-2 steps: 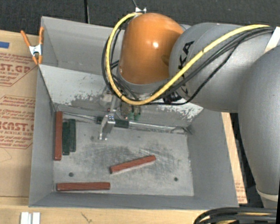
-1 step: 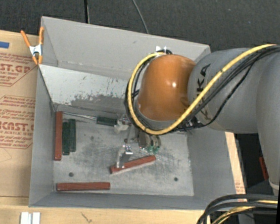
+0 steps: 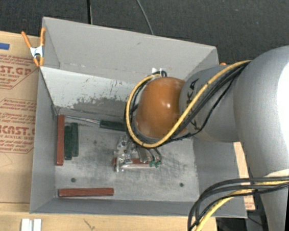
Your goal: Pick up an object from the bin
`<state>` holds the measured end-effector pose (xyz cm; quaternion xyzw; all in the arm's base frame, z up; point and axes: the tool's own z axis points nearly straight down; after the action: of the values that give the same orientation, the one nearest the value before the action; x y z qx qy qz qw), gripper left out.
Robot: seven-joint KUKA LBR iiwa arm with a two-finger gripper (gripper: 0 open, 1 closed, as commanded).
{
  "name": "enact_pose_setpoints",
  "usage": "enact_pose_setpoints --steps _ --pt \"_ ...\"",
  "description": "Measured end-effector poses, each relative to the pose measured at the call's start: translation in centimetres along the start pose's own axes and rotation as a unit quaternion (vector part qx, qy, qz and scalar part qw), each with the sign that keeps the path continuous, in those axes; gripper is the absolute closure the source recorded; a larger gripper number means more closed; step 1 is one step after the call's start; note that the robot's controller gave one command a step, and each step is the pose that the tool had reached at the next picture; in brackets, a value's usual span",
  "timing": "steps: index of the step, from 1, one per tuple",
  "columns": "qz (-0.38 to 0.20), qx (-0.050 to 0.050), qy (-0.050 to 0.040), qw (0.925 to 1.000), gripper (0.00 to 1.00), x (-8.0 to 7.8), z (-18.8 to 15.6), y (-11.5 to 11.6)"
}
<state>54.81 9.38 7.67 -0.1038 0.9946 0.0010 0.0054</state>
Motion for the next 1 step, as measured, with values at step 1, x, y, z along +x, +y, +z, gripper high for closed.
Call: enact_pose_setpoints --steps 1 --pt "0.000 0.000 0.0000 1.0000 1.00 0.00 0.00 -0.01"
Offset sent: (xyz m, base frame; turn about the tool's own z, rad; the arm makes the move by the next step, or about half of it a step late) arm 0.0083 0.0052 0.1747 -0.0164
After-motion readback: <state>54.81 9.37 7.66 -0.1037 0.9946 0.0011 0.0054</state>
